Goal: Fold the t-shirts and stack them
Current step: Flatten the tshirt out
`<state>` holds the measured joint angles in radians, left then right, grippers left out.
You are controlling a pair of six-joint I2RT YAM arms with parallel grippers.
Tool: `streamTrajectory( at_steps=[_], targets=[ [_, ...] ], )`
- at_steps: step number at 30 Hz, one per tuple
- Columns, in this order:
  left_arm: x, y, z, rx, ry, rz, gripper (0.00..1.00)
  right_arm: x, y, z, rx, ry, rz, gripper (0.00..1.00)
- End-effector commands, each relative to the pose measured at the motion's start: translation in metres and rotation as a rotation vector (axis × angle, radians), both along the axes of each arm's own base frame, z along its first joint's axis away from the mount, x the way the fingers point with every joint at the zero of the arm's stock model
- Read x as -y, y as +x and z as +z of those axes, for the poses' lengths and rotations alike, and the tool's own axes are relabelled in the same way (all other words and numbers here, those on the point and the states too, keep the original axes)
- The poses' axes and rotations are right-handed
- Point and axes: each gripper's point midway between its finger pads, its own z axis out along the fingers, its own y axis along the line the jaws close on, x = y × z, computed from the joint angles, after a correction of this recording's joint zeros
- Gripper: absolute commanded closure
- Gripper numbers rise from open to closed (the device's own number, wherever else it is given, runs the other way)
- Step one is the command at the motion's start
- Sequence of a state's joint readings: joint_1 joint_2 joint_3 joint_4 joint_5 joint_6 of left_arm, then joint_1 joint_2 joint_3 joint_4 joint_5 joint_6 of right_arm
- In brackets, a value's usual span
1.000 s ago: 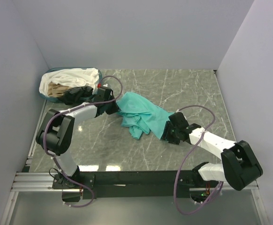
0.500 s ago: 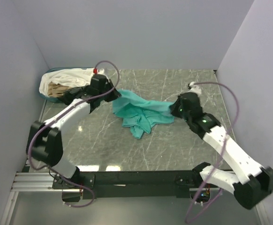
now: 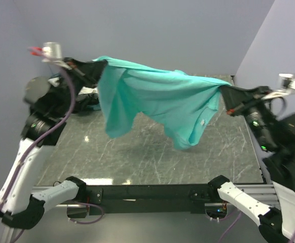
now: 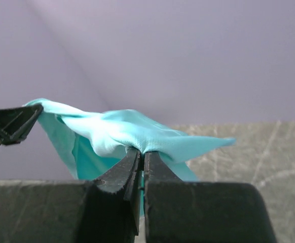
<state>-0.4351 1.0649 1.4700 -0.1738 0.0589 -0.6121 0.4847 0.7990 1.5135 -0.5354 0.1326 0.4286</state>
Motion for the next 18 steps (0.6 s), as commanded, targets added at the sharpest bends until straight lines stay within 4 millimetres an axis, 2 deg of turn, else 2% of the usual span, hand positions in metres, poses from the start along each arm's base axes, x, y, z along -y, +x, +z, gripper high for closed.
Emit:
streamTrajectory(
  at_steps=[1, 3, 7, 10, 11, 13, 14, 15, 16, 17, 18],
  targets=[
    [-0.013, -0.048, 0.071, 0.236, -0.022, -0.036, 0.99, 0.001, -0.044, 0.05, 0.149, -0.034, 0.11, 1.0],
    [-0.017, -0.061, 0.088, 0.289, -0.023, -0.04, 0.99, 0.001, -0.054, 0.063, 0.177, -0.05, 0.13, 1.0],
    [-0.017, -0.051, 0.091, 0.302, 0.0, -0.014, 0.99, 0.006, -0.041, 0.067, 0.167, -0.064, 0.074, 1.0],
    [-0.015, -0.02, 0.078, 0.255, 0.017, 0.045, 0.99, 0.012, -0.008, 0.057, 0.123, -0.096, -0.036, 1.0],
    [-0.011, -0.002, 0.068, 0.232, 0.045, 0.068, 0.99, 0.016, 0.01, 0.052, 0.09, -0.102, -0.102, 1.0],
    [-0.015, 0.023, 0.059, 0.193, 0.047, 0.142, 0.99, 0.017, 0.029, 0.048, 0.078, -0.142, -0.156, 1.0],
    [-0.009, 0.047, 0.044, 0.164, 0.081, 0.16, 0.99, 0.021, 0.049, 0.04, 0.047, -0.166, -0.208, 1.0],
    [-0.007, 0.06, 0.038, 0.149, 0.092, 0.17, 0.99, 0.023, 0.059, 0.041, 0.052, -0.182, -0.229, 1.0],
    [-0.006, 0.069, 0.04, 0.162, 0.108, 0.156, 0.99, 0.023, 0.068, 0.042, 0.053, -0.187, -0.227, 1.0],
    [0.003, 0.094, 0.025, 0.134, 0.13, 0.145, 0.99, 0.037, 0.094, 0.034, 0.015, -0.2, -0.283, 1.0],
    [0.005, 0.108, 0.021, 0.123, 0.133, 0.136, 0.99, 0.028, 0.104, 0.036, 0.032, -0.198, -0.217, 1.0]
  ],
)
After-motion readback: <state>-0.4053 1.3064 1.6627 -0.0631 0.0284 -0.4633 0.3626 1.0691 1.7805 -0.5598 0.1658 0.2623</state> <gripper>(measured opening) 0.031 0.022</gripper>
